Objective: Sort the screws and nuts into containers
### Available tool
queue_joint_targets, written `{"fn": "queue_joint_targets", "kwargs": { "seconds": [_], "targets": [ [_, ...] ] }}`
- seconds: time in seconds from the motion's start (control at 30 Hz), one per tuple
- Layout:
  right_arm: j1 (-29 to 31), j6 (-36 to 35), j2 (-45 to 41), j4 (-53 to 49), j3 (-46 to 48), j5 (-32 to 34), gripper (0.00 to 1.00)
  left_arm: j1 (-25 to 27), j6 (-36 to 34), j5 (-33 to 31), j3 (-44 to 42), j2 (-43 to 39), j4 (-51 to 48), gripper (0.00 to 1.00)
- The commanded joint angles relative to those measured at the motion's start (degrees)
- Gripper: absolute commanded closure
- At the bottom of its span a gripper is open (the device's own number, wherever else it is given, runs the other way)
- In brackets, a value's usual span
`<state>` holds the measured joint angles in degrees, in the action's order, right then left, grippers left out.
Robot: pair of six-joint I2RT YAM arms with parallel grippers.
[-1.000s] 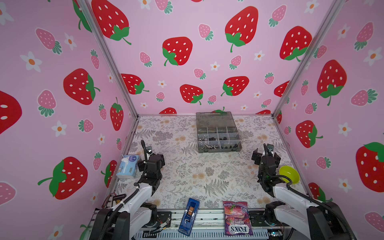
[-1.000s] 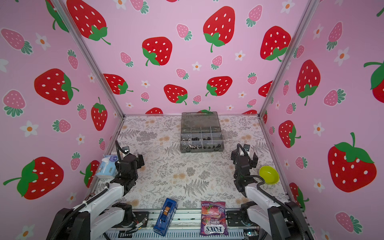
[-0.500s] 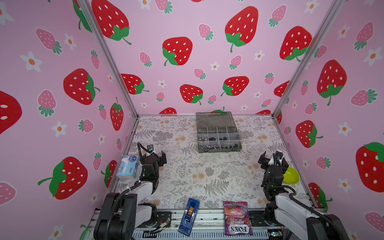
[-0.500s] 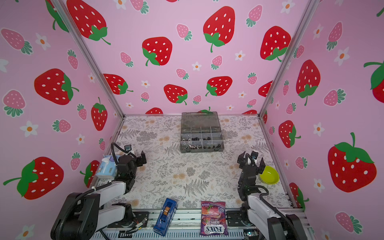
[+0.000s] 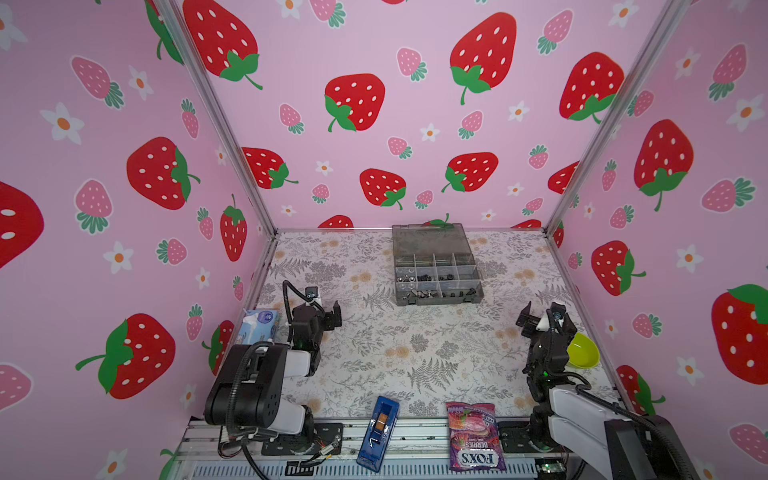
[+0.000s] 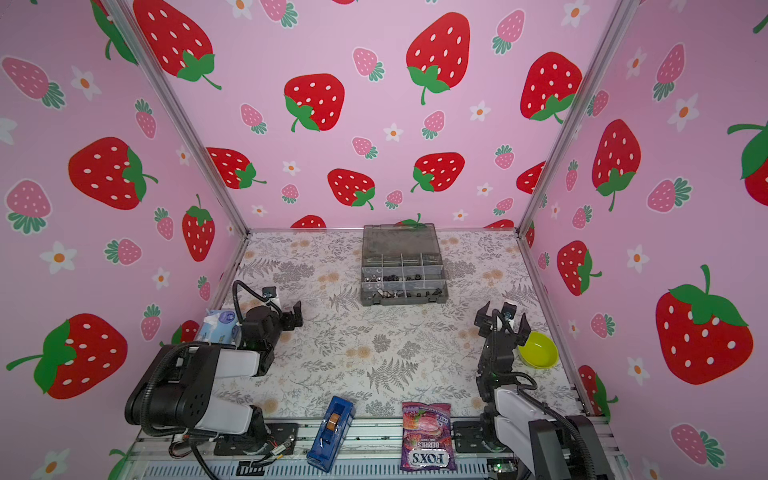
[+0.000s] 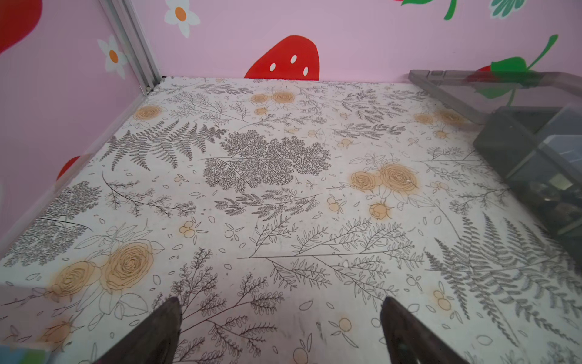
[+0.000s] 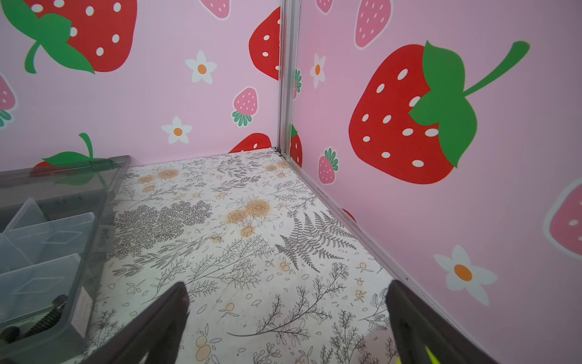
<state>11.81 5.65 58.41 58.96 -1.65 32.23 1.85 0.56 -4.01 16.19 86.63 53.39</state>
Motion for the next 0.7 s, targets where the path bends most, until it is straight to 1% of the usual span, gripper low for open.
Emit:
{"fn": "queue_joint_targets", "kwargs": {
  "seconds": [0.0,0.03,0.07,0.1,0.13,0.17,0.2,0.27,0.37,0.4,0.47,0.57,0.67],
  "targets": [
    [-0.82,-1.10,1.17,4.53,-0.10,-1.38,0.00,-0.43,-1.44,2.25,3.80,1.30,1.17,0.01],
    [-1.04,-1.04,1.81,5.00,-0.26,-1.92,0.00,-0.45,-1.83,3.19,4.75,0.84,-1.31,0.01],
    [-1.16,-0.99,2.37,5.49,-0.35,-2.39,0.00,-0.53,-2.54,4.86,5.31,1.43,-1.51,0.01],
    [-1.26,-0.99,3.18,6.44,-0.37,-3.07,0.00,-0.81,-3.51,7.72,6.57,1.53,-4.15,0.01],
    [-1.35,-0.91,4.11,7.52,-0.29,-3.66,0.00,-2.05,-2.97,10.27,7.38,1.31,-5.99,0.01],
    [-1.46,-0.93,4.95,8.65,-0.22,-4.02,0.00,-3.16,-2.47,13.77,7.92,1.90,-5.95,0.01],
    [-1.53,-1.04,6.25,10.04,-0.20,-4.43,0.00,-4.15,-2.00,15.77,8.56,2.03,-7.20,0.01],
    [-1.62,-1.02,8.65,12.58,-0.20,-5.01,0.00,-5.13,-1.15,17.47,9.04,2.37,-7.45,0.01],
    [-1.87,-1.08,12.67,16.70,-0.37,-6.23,0.00,-5.19,-1.09,17.35,9.11,2.29,-7.70,0.01],
    [-1.95,-1.22,14.12,18.28,-0.58,-6.41,0.00,-5.16,-0.55,15.58,9.37,2.18,-8.33,0.01],
    [-2.18,-1.25,16.51,20.25,-1.30,-7.22,0.00,-4.96,1.54,9.31,9.91,2.33,-9.30,0.01],
    [-2.97,-0.75,21.77,24.25,-2.32,-7.77,0.00,-3.91,1.30,6.70,10.18,2.33,-9.88,0.01],
    [-3.38,-1.08,27.28,29.12,-3.00,-8.84,0.00,-3.52,1.20,5.46,10.28,2.32,-10.06,0.01]
  ]
}}
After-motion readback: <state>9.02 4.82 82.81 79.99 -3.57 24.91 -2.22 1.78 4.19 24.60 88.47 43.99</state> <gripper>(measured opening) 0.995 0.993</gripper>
